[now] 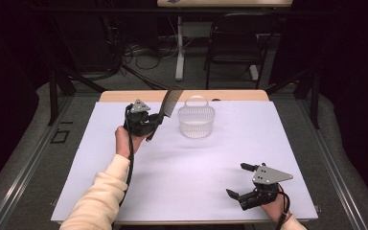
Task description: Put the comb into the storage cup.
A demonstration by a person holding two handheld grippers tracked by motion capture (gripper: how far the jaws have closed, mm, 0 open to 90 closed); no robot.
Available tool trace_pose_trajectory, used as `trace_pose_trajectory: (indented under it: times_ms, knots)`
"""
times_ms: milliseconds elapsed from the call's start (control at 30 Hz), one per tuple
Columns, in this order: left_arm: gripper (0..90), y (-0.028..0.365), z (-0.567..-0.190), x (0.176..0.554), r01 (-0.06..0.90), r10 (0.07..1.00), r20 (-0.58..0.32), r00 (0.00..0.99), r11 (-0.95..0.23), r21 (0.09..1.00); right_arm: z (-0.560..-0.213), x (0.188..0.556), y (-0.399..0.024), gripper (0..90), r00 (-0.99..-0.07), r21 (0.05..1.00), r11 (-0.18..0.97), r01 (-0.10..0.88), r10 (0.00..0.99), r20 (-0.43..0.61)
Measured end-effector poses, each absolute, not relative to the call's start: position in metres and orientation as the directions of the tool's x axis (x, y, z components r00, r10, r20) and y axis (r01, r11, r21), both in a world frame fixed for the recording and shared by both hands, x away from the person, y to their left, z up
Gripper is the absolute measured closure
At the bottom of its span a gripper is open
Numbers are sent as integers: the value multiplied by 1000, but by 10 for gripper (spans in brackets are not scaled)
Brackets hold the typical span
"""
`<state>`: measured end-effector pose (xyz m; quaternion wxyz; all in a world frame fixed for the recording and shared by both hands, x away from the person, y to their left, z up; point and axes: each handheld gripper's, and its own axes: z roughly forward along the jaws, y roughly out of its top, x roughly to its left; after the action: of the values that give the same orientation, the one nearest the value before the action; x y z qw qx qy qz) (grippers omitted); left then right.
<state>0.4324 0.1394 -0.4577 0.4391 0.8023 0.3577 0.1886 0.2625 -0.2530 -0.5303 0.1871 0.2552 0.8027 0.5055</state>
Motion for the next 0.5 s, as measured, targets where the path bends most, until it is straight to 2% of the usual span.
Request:
trace_pose_trajectory:
  times_ms: [500]
  knots:
    - [723, 132, -451, 441, 394, 735, -4, 678, -359, 846, -530, 263, -253, 0, -799, 906, 359, 223, 600, -40]
